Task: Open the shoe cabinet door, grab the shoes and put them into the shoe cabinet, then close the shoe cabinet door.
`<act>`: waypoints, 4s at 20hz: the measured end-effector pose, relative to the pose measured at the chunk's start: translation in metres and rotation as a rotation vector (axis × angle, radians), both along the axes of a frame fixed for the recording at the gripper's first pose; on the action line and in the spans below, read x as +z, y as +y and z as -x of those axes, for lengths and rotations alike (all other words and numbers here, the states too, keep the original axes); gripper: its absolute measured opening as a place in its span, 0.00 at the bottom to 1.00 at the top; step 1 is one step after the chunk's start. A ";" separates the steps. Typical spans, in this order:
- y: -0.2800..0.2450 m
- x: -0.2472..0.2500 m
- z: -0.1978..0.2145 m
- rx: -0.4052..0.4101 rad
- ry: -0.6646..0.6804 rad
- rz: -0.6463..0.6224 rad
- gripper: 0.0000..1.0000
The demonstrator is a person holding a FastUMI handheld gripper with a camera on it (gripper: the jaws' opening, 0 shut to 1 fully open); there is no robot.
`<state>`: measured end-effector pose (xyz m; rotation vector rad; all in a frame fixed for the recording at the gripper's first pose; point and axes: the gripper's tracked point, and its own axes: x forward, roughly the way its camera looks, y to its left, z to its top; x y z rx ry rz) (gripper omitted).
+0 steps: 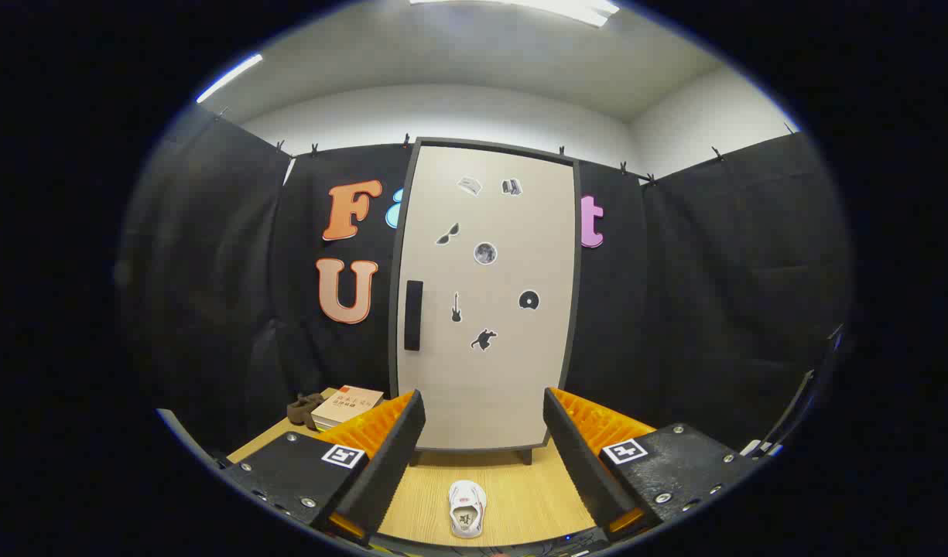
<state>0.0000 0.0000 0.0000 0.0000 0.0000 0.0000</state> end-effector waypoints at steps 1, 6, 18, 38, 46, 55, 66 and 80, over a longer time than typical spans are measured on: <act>0.001 0.000 0.000 -0.001 -0.001 0.000 0.96; -0.002 0.001 0.001 -0.011 0.000 0.005 0.96; 0.000 0.001 -0.001 -0.013 -0.001 0.000 0.96; 0.044 0.003 -0.070 0.036 -0.016 0.008 0.96; 0.092 0.003 -0.157 0.094 -0.024 -0.009 0.96; 0.127 0.010 -0.254 0.110 -0.042 -0.058 0.96; 0.145 0.020 -0.319 0.082 -0.052 -0.074 0.76; 0.142 0.019 -0.296 0.087 0.004 -0.109 0.24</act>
